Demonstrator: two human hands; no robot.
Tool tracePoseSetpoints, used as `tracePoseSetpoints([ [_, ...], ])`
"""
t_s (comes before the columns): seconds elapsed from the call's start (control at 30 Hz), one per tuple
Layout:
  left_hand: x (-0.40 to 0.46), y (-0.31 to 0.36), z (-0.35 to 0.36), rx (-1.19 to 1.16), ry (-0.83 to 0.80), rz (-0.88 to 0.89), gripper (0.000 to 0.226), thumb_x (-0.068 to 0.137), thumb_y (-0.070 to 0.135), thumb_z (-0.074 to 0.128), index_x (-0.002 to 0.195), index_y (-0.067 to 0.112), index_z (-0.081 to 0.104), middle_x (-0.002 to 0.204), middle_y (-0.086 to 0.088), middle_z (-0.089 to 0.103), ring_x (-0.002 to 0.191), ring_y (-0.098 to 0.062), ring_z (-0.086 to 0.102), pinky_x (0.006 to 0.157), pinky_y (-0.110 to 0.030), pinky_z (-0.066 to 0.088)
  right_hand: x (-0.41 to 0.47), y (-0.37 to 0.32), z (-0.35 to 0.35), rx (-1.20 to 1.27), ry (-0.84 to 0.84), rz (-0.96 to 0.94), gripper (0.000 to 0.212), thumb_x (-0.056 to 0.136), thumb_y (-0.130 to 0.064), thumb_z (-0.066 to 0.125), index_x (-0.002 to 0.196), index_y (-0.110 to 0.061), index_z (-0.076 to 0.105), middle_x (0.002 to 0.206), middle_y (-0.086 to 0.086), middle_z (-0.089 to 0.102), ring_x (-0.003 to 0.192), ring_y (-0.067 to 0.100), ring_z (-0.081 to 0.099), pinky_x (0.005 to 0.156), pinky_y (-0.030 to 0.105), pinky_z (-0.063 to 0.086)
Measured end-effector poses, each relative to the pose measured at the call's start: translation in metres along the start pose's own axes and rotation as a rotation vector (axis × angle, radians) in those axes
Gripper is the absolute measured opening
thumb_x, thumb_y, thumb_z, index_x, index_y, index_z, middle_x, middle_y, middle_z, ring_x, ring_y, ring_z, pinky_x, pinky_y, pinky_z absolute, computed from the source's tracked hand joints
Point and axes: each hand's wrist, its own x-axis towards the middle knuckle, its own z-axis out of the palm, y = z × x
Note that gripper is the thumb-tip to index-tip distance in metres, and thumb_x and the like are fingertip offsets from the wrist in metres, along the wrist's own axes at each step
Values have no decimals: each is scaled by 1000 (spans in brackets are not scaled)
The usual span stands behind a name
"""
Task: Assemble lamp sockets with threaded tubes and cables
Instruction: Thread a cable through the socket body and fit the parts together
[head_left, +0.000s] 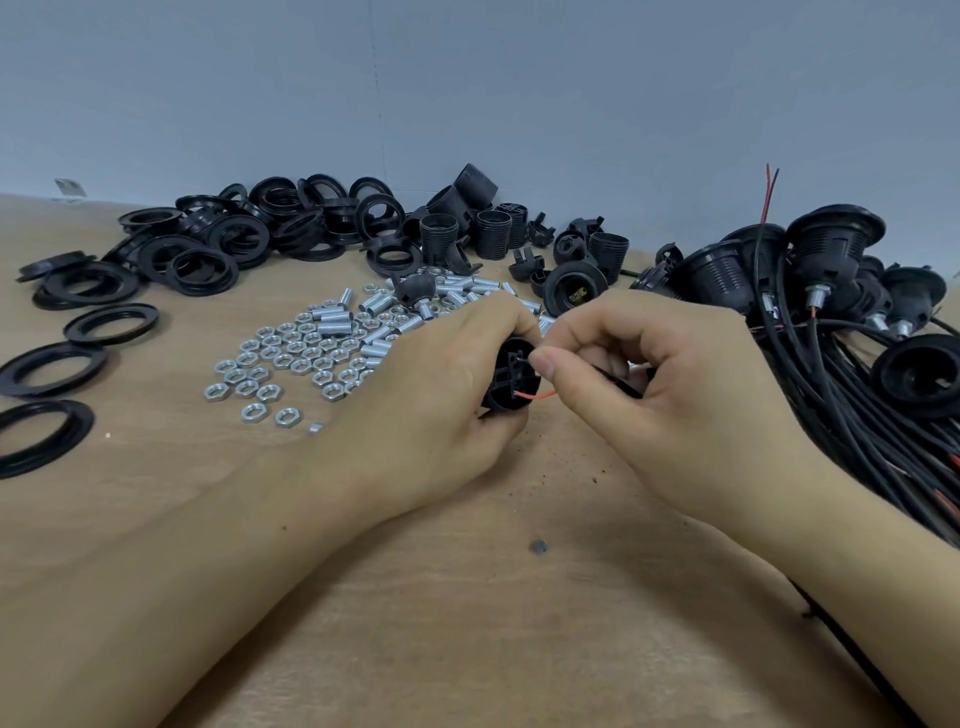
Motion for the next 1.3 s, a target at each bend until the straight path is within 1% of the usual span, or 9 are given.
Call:
tracePoseSetpoints([
  [0.23,0,-1,-1,20,-59,-45,27,81,12,68,103,20,54,81,19,49,72,-7,45,63,-15,34,-1,-1,2,3,-37,26,14,84,-11,72,73,-16,66,52,-1,47,52,13,42,54,10,32],
  [0.37,2,5,1,93,1,-61,33,79,7,72,107,16,56,91,10,53,81,-15,49,65,-27,35,1,-3,5,3,45,104,18,83,-12,72,68,-17,64,46,-10,41,45,7,39,50,9,32],
  [0.53,1,10,0,182,56,-23,33,77,1,73,105,9,57,96,-3,58,82,-25,53,64,-35,37,2,-7,1,90,17,157,16,84,-13,70,68,-15,66,47,-1,45,41,13,39,46,13,33],
  [0.7,1,12,0,179,45,-10,32,77,0,72,104,8,58,94,-3,58,80,-23,50,63,-29,26,-1,-9,2,129,4,134,16,87,-12,68,71,-11,65,53,9,50,45,26,46,45,30,39],
  [0.83,0,14,-1,166,56,-39,31,78,2,71,104,10,56,92,2,53,78,-20,46,61,-29,24,-1,-9,1,182,3,167,17,89,-13,67,71,-13,66,56,9,55,44,25,48,42,29,38],
  [0.97,-3,16,7,97,-38,-134,35,81,11,67,96,26,39,83,16,42,76,-16,42,61,-32,24,1,-7,4,219,-53,210,16,89,-14,66,73,-14,66,55,1,58,41,7,45,43,18,37],
  [1.03,-3,15,8,38,-36,-137,34,80,10,68,95,26,41,83,15,46,76,-16,46,62,-32,29,2,-7,5,162,-60,206,15,88,-16,65,74,-17,65,54,-9,55,43,5,46,45,14,36],
  [1.17,0,12,8,-114,101,-185,29,79,5,71,98,18,53,82,12,56,75,-13,52,66,-30,40,4,-3,-2,189,18,232,17,90,-17,64,72,-20,62,56,-10,55,43,10,48,44,22,38],
  [1.3,1,10,7,-149,131,-170,32,79,3,72,98,20,52,81,15,55,73,-6,52,63,-20,39,4,-6,-4,216,-14,220,18,91,-19,64,73,-21,63,59,0,58,42,23,49,42,31,38],
])
